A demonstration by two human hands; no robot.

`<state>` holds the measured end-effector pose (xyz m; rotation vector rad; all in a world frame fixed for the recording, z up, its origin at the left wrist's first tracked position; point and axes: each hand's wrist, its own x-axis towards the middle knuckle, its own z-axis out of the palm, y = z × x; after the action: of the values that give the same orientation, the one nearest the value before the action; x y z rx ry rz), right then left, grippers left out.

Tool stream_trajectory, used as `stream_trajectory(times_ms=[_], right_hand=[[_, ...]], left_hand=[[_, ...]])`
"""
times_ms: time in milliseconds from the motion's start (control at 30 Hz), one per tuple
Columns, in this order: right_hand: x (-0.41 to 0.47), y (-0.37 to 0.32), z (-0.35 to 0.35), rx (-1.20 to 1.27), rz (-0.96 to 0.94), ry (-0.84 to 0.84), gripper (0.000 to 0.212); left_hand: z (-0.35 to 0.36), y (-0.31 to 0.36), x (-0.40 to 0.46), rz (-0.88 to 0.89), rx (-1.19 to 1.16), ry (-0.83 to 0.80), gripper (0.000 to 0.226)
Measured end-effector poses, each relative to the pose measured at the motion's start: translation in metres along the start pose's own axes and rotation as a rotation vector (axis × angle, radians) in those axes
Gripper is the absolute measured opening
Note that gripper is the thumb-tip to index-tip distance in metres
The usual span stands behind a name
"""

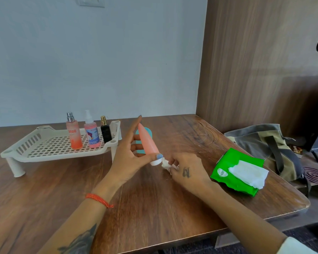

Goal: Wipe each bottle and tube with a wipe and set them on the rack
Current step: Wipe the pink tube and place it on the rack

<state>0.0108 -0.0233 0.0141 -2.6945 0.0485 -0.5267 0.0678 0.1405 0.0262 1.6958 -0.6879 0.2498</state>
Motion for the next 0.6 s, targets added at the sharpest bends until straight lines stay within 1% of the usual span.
stream_trajectory(times_ms=[100,133,167,233,300,333,367,433,533,600], right_hand=[[0.003,-0.001,-0.005,-0.072,-0.029,-0.012,0.019],[0.004,-0.002,-0.009,-0.083,-0.044,0.014,0.017],[0.005,-0.005,-0.014,-0.042,-0.055,0.056,0.017],[0.009,-0.011,-0.024,0.169,-0.048,0.119,0.026],[0.013,-0.023,-0.035,0.379,-0.042,0.117,0.034],[0.015,-0.029,-0.039,0.429,-0.047,0.099,0.037],[0.016,-0.036,-0.043,0.435,-0.057,0.074,0.039],[0.019,-0.048,-0.050,0.352,-0.083,0.024,0.038],[0.027,-0.060,-0.053,0.189,-0.102,-0.009,0.029],[0.034,-0.063,-0.052,0.122,-0.117,-0.011,0.024]], left_hand=[[0.000,0.000,-0.001,0.003,0.042,-0.006,0.105],[0.000,-0.001,-0.001,0.006,0.056,-0.006,0.106],[0.000,-0.001,-0.002,0.010,0.073,-0.007,0.107],[-0.001,-0.003,-0.002,0.011,0.127,-0.014,0.110],[0.000,-0.005,-0.002,0.020,0.166,-0.016,0.113],[0.000,-0.005,-0.002,0.026,0.174,-0.016,0.114],[0.001,-0.005,-0.002,0.027,0.176,-0.016,0.115],[0.002,-0.004,-0.003,0.015,0.186,-0.018,0.118],[0.002,-0.005,-0.003,0.024,0.249,-0.045,0.118],[0.000,-0.003,-0.003,0.028,0.278,-0.055,0.118]])
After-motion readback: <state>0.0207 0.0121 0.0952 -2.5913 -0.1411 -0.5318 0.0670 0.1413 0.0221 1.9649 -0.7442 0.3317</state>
